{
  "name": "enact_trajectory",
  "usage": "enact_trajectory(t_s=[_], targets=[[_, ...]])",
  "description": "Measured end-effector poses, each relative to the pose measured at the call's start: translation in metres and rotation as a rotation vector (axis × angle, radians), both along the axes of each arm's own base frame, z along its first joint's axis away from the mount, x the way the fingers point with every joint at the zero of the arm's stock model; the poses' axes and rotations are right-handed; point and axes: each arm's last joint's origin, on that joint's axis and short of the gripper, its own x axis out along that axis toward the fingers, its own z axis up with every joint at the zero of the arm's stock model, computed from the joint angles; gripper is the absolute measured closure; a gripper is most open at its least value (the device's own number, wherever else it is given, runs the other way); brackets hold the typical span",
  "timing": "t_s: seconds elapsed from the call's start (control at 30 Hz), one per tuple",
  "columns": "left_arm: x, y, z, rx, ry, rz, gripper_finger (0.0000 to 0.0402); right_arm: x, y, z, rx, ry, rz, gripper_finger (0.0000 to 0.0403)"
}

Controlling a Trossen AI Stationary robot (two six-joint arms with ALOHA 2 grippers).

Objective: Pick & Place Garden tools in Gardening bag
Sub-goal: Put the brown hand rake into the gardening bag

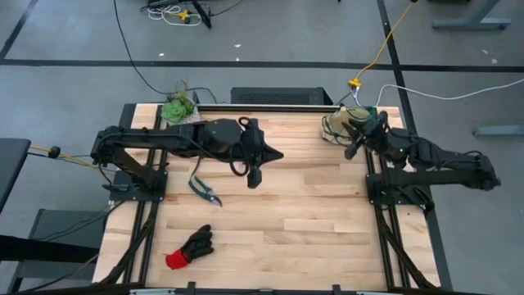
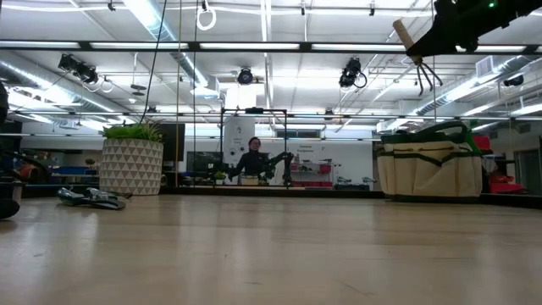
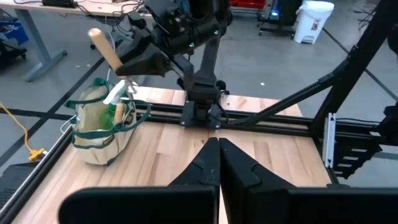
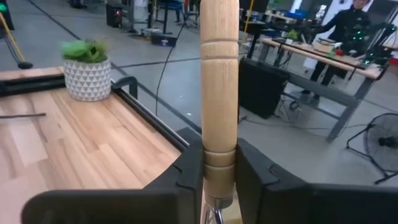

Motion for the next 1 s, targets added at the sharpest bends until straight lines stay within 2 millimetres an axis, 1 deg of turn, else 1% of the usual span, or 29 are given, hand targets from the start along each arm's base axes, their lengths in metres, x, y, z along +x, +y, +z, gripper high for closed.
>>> enact_trajectory(t_s=[0.4,0.67,0.8,1.0], targets=[[0.0,-0.001,0.001,-0.012,-0.006,-0.032,0.04,-0.004,-0.022,0.0,0.058,-0.041,-0.067,0.0349],[0.001,-0.001,0.002,-0.013,-0.017,-0.032,0.0399,0.005,-0.038,0.011,0.033,-0.161,-0.053,0.035],[0.001,-0.001,0.002,-0.018,-0.017,-0.031,0.0399,0.011,-0.049,0.006,0.046,-0.126,-0.1,0.035],[0.001,-0.001,0.001,-0.017,-0.016,-0.031,0.0399,0.021,-0.066,-0.006,0.067,-0.025,-0.168,0.0345]])
